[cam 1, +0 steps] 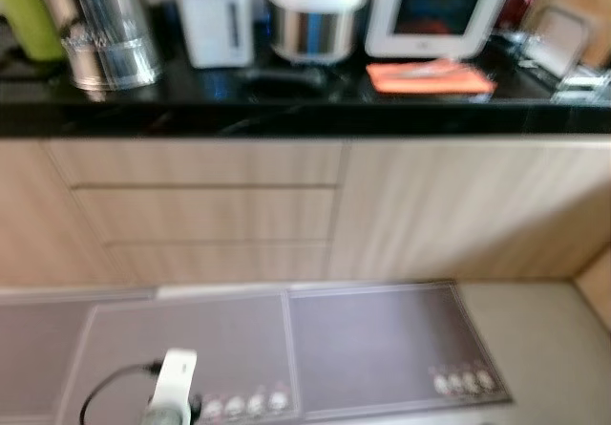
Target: Kitchen organization
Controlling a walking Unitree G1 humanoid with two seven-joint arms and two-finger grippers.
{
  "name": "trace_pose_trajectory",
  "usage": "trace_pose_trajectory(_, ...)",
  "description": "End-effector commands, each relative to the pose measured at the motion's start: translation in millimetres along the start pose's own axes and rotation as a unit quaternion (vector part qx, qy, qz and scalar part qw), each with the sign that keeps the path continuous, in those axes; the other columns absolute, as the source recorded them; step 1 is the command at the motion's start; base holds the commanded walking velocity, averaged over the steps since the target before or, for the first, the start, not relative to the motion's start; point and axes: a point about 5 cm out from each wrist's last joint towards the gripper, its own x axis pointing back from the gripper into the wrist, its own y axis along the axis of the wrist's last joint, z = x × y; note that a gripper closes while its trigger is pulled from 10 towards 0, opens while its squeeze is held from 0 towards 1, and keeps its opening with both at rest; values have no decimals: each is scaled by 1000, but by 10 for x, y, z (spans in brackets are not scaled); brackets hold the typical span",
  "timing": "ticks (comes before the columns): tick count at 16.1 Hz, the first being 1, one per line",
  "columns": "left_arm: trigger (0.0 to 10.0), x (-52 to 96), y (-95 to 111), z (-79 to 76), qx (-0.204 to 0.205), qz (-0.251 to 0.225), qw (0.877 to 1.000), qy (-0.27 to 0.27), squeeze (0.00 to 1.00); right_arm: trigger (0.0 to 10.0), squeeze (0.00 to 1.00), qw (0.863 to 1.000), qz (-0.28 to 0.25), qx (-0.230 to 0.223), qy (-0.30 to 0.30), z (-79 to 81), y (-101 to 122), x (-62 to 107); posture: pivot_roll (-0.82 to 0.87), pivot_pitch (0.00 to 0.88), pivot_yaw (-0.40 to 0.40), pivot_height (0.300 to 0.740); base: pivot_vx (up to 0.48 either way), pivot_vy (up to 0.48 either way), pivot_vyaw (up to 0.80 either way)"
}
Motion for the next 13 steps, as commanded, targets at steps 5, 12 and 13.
trace_pose_trajectory(5, 10000, 17, -119, 71, -13, 19, 1000, 10, 0, 10000, 0, 1000, -10, 11, 13, 72, 38, -7, 30, 0, -54, 740, 0, 128, 0)
trace_pose_trajectory(12, 10000, 15, -110, 36, -12, 13, 1000, 4, 0, 10000, 0, 1000, -15, 1, 20, 87, 42, -6, 30, 0, -55, 740, 0, 0, 463)
trace_pose_trajectory(13, 10000, 16, -111, 36, -12, 14, 1000, 3, 0, 10000, 0, 1000, -15, -1, 19, 87, 38, -5, 30, 0, -55, 740, 0, 0, 0)
